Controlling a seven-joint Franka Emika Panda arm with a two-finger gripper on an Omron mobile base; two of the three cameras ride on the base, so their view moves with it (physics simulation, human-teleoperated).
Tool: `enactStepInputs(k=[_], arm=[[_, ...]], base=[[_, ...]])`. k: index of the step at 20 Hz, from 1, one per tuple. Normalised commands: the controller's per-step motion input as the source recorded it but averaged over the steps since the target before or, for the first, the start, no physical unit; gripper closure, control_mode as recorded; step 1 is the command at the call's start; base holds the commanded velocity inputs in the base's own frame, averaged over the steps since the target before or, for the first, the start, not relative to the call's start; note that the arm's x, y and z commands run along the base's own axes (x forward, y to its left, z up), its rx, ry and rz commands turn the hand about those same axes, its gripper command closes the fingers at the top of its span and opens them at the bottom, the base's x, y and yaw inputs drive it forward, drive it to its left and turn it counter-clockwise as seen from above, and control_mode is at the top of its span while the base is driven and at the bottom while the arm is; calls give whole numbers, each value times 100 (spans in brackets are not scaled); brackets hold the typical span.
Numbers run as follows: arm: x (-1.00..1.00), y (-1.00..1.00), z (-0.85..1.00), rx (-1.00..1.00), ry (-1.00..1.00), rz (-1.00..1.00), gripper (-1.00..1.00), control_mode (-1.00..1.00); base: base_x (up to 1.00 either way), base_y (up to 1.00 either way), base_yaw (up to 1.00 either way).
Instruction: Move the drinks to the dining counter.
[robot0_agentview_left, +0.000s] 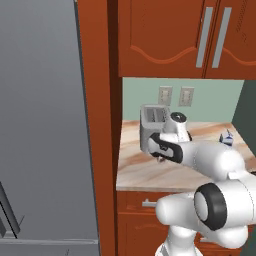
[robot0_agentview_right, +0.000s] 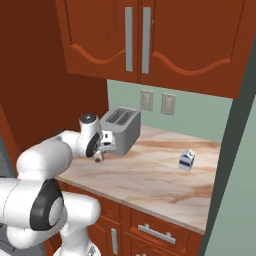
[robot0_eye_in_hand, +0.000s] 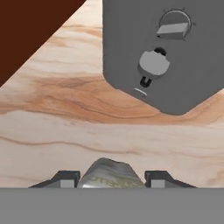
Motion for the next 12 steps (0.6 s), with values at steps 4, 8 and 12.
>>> enactStepInputs(k=[4,8,12], arm=[[-35,-1,79,3,-2,-8,100,-100],[-45,-11,98,9,5,-14,100,-100],[-71,-17,85,12,12,-15,100,-100]], base=[[0,0,0],[0,0,0],[0,0,0]])
